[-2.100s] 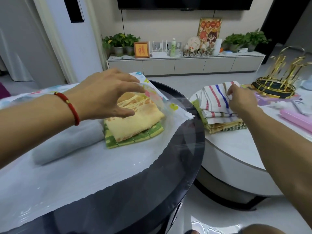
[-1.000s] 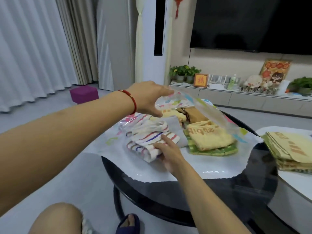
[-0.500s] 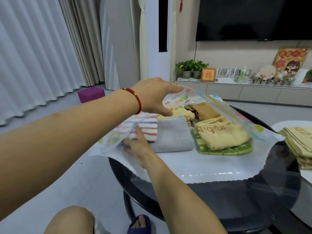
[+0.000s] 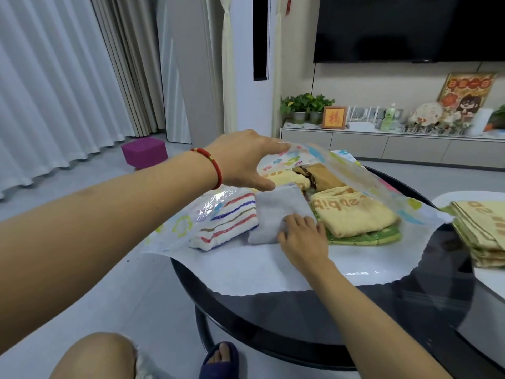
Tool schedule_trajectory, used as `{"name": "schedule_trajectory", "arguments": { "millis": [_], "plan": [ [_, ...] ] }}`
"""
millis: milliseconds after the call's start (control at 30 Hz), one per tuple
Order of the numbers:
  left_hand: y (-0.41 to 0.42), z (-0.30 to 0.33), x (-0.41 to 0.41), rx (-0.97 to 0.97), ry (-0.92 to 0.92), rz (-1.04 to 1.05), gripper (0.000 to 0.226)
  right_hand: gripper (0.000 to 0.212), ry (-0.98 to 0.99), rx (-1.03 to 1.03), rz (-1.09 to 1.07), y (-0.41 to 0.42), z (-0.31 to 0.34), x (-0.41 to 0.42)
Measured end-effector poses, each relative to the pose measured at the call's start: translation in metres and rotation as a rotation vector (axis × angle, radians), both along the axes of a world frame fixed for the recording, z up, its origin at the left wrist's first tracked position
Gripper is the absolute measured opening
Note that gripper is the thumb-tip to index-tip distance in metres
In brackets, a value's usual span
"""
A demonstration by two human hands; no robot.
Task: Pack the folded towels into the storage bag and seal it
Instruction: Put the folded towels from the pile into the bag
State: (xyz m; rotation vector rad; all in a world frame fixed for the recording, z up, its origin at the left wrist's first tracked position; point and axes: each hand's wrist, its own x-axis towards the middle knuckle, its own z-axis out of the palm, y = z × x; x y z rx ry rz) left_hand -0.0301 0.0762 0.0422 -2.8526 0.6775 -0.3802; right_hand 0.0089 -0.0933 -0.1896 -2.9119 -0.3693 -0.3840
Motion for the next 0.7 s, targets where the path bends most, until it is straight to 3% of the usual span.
{"name": "schedule_trajectory", "arguments": {
  "millis": [167, 300, 467, 567, 633, 700],
  "plan": [
    [-0.007, -0.007, -0.003, -0.013, 0.01, 0.004, 0.087, 0.039, 0.101, -0.001, -0.011, 0.001, 0.022, -0.004],
    [-0.021, -0.021, -0.004, 0.039, -0.005, -0.042, 0.08, 0.036, 0.091, 0.259, 0.219, -0.035, 0.051, -0.023],
    [-0.068, -0.037, 0.004, 0.116, -0.07, -0.141, 0.07, 0.019, 0.129, 0.395, 0.434, -0.132, 0.089, -0.061],
    [-0.098, -0.041, 0.015, 0.148, -0.113, -0.213, 0.067, 0.02, 0.206, 0.692, 0.382, -0.203, 0.106, -0.081],
    [-0.117, -0.042, 0.022, 0.151, -0.13, -0.262, 0.066, 0.023, 0.099, 0.904, 0.279, -0.251, 0.108, -0.079],
    [-0.136, -0.044, 0.03, 0.142, -0.131, -0.295, 0.064, 0.024, -0.055, 0.976, 0.046, -0.293, 0.098, -0.059]
  ]
}}
